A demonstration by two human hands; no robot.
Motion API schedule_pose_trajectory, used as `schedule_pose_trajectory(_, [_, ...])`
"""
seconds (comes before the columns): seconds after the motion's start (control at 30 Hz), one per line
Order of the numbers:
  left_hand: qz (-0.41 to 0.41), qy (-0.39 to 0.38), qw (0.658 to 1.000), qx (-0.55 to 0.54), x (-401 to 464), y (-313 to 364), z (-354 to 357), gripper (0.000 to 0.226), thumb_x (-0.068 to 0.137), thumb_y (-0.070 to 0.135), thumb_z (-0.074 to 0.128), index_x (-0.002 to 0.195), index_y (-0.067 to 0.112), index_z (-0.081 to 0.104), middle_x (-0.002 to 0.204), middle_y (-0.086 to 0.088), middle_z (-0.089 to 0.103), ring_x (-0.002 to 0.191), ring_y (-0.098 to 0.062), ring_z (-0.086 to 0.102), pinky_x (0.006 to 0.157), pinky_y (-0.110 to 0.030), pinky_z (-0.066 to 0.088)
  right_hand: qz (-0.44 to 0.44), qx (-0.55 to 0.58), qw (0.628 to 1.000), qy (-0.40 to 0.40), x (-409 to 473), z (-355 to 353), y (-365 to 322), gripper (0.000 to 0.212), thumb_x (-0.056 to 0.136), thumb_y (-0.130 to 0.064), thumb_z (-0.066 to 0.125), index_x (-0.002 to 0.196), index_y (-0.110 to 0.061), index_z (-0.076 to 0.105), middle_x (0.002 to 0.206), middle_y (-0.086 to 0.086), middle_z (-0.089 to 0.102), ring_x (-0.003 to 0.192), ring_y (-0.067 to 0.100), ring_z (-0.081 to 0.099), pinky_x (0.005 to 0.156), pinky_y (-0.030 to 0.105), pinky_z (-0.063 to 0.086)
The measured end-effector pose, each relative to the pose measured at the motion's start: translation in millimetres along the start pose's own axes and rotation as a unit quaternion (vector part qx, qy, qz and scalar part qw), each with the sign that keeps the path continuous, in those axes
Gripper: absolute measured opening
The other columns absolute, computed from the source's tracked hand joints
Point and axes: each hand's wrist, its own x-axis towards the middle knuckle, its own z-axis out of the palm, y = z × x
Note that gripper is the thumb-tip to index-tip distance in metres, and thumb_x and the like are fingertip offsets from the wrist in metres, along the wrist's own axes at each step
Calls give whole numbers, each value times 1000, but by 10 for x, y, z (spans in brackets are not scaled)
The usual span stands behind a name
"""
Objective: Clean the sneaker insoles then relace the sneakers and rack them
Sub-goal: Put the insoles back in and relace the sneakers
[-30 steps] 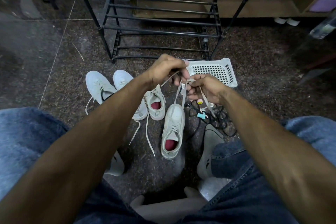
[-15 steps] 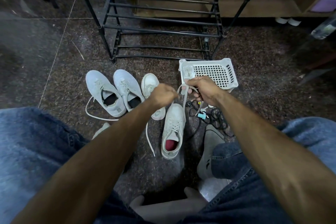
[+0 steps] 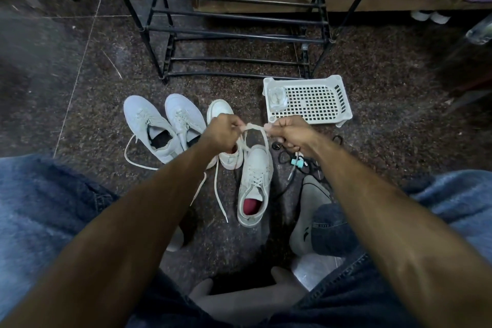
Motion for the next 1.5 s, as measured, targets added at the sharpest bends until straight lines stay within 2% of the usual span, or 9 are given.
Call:
schedule_pose_trajectory(0.13, [-137,15,963,230,60,-586,-256,28,91,24,46,107,8,63,112,-14,65,102,-36,62,89,-41,51,70,-251,950,170,189,-313,316,31,88,-35,68,73,-8,65,76,9,65,69,23,60,62,31,48])
schedule_pose_trajectory(0.23, [-198,-26,928,316,32,-997,-318,39,86,30,43,108,3,60,115,-18,63,104,-38,61,90,-45,51,118,-402,876,239,131,-517,525,31,87,-39,63,97,-10,66,106,11,67,99,32,64,84,39,52])
schedule_pose_trajectory(0.37, [-219,-32,919,327,36,-1205,-170,33,82,24,54,110,6,58,117,-17,62,108,-36,60,94,-47,49,153,-504,827,197,86,-492,637,43,89,-31,62,125,-9,55,127,15,58,114,33,57,90,42,48])
schedule_pose_trajectory(0.5, [-136,-108,930,323,-26,-972,151,34,84,23,57,118,16,61,123,-10,62,114,-34,58,98,-42,47,97,-555,823,66,135,-199,718,39,85,-27,60,123,-20,56,122,9,60,113,33,58,99,46,45])
schedule_pose_trajectory(0.7, [-88,-62,913,394,-235,-908,566,40,88,24,50,128,22,52,127,-9,53,122,-34,47,97,-46,40,61,-478,875,-37,257,468,1019,30,86,-23,56,116,-25,60,126,9,59,113,30,58,94,40,49])
schedule_pose_trajectory(0.97, [-64,-174,979,85,-158,-999,991,44,85,27,56,127,15,59,129,-11,58,119,-29,56,104,-39,42,79,-404,910,45,352,669,1149,22,86,-18,58,103,-21,72,114,8,69,106,29,64,85,34,49])
schedule_pose_trajectory(1.07, [-49,-133,982,126,-101,-995,1000,33,78,40,45,93,23,68,104,-8,69,98,-30,65,85,-43,53,72,-402,912,41,382,640,1157,23,85,-17,57,103,-23,70,116,8,68,108,28,63,88,35,49])
schedule_pose_trajectory(1.23, [-8,-149,967,206,-78,-987,959,30,81,33,50,80,8,65,90,-15,66,87,-34,65,67,-36,49,48,-468,881,-45,426,528,1118,29,84,-25,54,109,-19,68,118,9,65,110,31,61,91,38,49])
schedule_pose_trajectory(1.5, [-65,-300,884,352,-20,-964,523,41,87,40,62,98,2,70,106,-15,68,98,-27,63,82,-35,49,89,-510,837,-176,245,4,879,28,89,-25,56,82,-2,70,82,9,58,77,24,56,63,27,41])
